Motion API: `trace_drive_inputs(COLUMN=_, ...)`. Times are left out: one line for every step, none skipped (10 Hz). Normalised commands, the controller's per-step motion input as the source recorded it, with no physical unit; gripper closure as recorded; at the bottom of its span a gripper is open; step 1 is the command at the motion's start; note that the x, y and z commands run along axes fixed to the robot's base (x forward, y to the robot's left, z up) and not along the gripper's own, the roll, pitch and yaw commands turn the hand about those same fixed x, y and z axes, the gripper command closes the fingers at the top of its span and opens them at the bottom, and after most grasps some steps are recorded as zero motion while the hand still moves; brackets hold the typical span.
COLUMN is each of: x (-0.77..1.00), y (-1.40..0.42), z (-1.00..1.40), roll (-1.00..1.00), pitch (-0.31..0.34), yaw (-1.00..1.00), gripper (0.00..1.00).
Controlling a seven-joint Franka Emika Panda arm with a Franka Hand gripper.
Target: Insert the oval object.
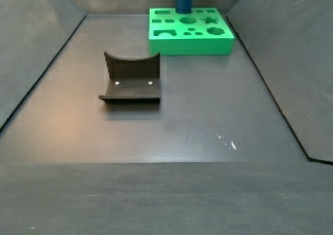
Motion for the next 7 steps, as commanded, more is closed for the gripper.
trace_drive_inputs(x=0.23, y=0.00, z=-0.47, roll=0.00, pitch=0.000, yaw=-0.15, gripper=1.00)
trace_drive_inputs(x=0.11, y=0.00, z=-0.60, roll=0.00, pitch=-0.026, yaw=-0.15, gripper=1.00)
trace_drive_inputs(x=0.00, y=0.00, z=-0.56, roll=0.00, pitch=-0.089, yaw=-0.11, gripper=1.00)
trace_drive_inputs(x=0.00, y=0.01, z=-0.45, roll=0.00, pitch=-0.083, yaw=-0.05, gripper=1.00)
trace_drive_inputs(x=0.00, y=0.00, z=-0.39, roll=-0.06, pitch=-0.133, yaw=-0.04, gripper=1.00)
trace_drive_inputs(x=0.00, y=0.00, z=-0.42, roll=-0.10, pitch=-0.180, yaw=0.00, gripper=1.00)
trace_drive_inputs(x=0.00, y=0.04, z=-0.54, roll=-0.19, pitch=-0.244, yaw=0.00, gripper=1.00)
